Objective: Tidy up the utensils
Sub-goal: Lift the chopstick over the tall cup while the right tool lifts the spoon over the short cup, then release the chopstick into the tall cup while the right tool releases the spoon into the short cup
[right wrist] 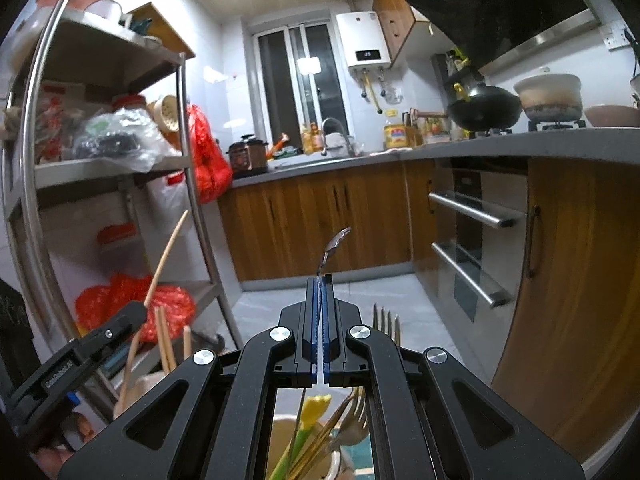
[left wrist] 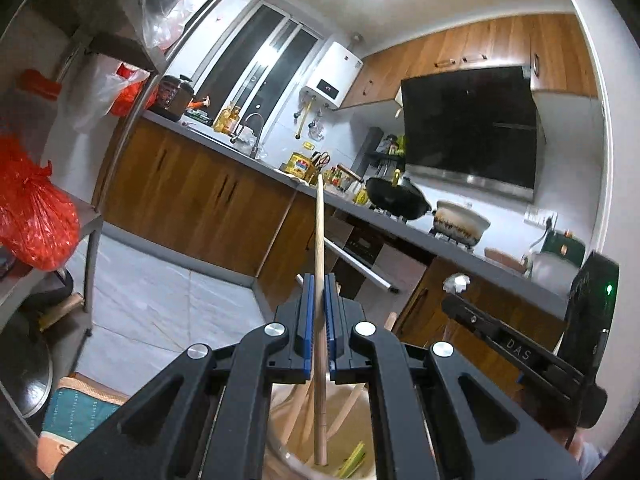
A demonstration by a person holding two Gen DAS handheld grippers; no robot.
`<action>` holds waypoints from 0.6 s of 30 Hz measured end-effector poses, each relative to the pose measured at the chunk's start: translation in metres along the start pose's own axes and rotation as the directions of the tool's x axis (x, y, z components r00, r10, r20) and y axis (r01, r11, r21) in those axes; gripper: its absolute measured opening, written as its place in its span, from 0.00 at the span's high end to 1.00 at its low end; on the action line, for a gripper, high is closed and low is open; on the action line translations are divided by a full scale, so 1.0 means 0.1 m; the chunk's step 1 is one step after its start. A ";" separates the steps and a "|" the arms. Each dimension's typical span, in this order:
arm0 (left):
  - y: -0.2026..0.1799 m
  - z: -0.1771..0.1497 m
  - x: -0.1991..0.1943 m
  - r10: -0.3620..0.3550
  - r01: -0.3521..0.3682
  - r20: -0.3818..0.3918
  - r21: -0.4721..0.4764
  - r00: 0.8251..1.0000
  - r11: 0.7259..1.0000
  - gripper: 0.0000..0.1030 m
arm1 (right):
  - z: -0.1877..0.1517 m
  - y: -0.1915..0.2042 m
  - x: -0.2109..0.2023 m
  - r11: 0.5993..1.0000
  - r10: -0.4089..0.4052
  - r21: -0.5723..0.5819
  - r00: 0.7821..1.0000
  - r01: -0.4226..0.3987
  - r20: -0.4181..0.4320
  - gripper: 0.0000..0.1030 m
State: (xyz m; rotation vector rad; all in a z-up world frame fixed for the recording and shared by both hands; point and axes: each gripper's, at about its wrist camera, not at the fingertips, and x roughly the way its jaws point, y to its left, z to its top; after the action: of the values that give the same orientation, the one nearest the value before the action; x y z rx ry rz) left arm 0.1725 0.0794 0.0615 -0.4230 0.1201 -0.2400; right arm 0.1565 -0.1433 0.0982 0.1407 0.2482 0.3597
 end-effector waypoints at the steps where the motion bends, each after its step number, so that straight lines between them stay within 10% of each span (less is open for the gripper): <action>1: 0.00 -0.01 -0.01 -0.001 0.001 -0.006 0.006 1.000 1.000 0.95 | -0.03 0.00 0.00 1.000 0.007 -0.007 1.000 -0.007 -0.004 0.97; 11: -0.20 -0.10 -0.22 0.080 -0.057 -0.112 0.195 0.990 0.979 0.95 | -0.28 0.05 -0.07 0.993 0.087 -0.070 0.995 -0.090 -0.049 0.97; 18: -0.26 -0.14 -0.16 0.167 -0.097 -0.254 0.264 0.953 0.960 0.95 | -0.43 0.11 -0.01 0.986 0.133 -0.085 0.984 -0.143 -0.121 0.97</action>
State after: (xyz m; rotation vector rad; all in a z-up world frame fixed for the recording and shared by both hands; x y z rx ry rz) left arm 0.1496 0.0546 0.0612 -0.1280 0.3854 -0.1765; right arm 0.1407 -0.1299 0.0593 0.0449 0.3358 0.5175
